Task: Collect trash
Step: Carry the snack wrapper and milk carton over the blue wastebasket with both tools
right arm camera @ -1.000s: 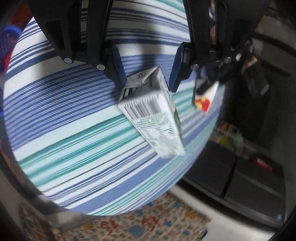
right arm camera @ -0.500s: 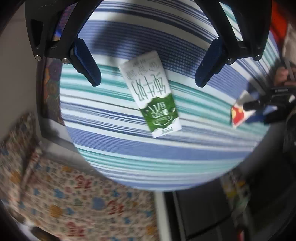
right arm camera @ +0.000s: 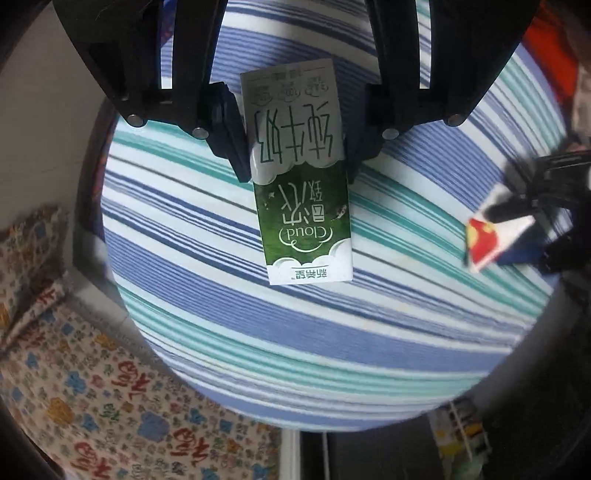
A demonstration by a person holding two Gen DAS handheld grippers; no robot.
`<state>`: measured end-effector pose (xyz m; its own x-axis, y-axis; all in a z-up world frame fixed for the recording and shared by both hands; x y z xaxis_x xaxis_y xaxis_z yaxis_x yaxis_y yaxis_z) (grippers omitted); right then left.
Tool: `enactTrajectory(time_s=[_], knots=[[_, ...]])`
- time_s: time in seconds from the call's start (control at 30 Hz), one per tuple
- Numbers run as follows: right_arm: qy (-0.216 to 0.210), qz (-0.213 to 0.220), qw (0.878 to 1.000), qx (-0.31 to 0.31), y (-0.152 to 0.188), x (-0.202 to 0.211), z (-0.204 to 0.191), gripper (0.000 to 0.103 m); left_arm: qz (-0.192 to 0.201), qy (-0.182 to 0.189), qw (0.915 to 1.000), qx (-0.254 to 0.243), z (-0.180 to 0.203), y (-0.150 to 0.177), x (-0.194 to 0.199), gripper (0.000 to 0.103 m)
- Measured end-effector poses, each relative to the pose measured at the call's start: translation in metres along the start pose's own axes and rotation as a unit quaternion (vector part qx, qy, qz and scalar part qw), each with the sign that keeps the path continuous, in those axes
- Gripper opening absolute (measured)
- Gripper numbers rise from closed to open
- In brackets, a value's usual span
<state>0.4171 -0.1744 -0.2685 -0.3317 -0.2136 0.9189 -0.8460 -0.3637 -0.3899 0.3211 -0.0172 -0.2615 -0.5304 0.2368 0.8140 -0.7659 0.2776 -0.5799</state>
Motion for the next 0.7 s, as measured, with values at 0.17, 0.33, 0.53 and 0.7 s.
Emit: enactTrajectory(time_s=[0.17, 0.33, 0.53, 0.7], knots=[[-0.052, 0.055, 0.994, -0.075, 0.018, 0.026, 0.005, 0.050, 0.037, 0.015, 0.9990, 0.022, -0.004, -0.010, 0.013, 0.018], [-0.092, 0.088, 0.981, -0.145, 0.039, 0.041, 0.022, 0.050, 0.060, 0.024, 0.9975, 0.029, 0.009, -0.018, 0.024, 0.017], [-0.059, 0.128, 0.963, -0.228, 0.085, 0.082, 0.090, 0.050, 0.067, 0.079, 0.9945, -0.014, 0.096, -0.044, 0.040, 0.017], [0.005, 0.129, 0.941, -0.312, 0.143, 0.102, 0.174, 0.050, 0.072, 0.147, 0.9842, -0.069, 0.206, -0.075, 0.044, 0.017]])
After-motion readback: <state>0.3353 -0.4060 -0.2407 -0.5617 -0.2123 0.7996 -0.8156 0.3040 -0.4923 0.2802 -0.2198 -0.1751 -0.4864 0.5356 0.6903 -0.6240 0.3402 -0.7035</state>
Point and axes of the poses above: each gripper's, at about its wrist camera, not at the fingertips, and x roughly against the way its jaws point, z to its right, y to its underside, the point moved 7 cm from there along -x, roughly the way its jaws point, and after that the axes turned 6 degrees about -x, right-handed, at the moved point
